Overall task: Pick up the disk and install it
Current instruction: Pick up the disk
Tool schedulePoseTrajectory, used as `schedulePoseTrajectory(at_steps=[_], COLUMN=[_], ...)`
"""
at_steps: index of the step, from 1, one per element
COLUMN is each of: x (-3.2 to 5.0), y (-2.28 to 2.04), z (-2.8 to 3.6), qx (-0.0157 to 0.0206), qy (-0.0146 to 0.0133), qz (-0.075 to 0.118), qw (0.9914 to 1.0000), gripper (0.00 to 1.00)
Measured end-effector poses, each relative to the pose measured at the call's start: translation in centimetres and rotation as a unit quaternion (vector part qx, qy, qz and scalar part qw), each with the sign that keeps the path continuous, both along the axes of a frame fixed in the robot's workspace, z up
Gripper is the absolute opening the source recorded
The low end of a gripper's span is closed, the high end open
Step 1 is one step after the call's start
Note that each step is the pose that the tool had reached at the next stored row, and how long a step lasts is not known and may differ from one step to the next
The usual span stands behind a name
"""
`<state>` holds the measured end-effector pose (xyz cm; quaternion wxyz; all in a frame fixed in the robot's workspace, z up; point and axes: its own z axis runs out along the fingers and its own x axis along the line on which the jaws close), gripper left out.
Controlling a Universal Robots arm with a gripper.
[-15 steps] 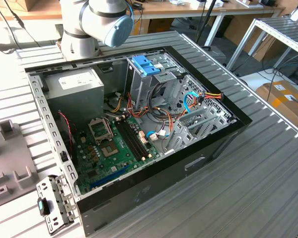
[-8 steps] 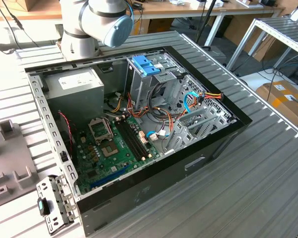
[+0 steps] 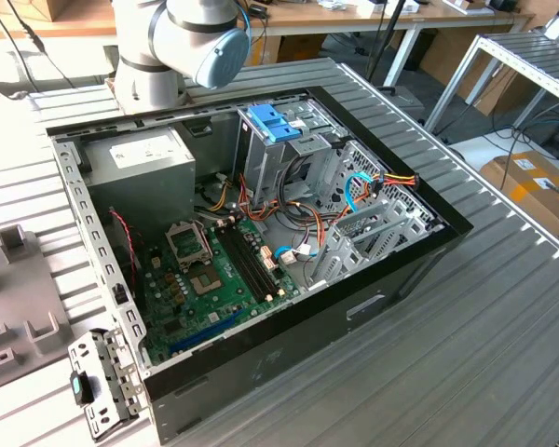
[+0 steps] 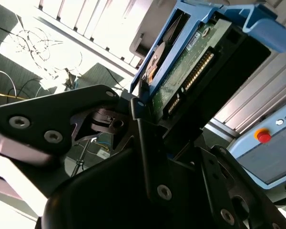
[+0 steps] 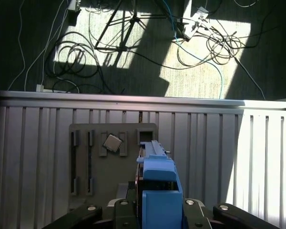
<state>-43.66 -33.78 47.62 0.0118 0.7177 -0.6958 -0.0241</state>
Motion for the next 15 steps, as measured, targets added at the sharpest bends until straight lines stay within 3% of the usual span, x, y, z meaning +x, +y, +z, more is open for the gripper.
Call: schedulePoseTrajectory(at_steps=[8, 11, 15], x=[0.0, 0.0, 0.0], y=[0.0, 0.0, 0.0], z=[0.84, 1.48, 2.89], qx=[0.0, 0.0, 0.0], qy=[0.0, 0.0001, 0.0001], qz=[0.0, 0.0, 0.0], qw=[1.0, 1.0, 1.0], gripper=[0.36, 0.36, 0.36])
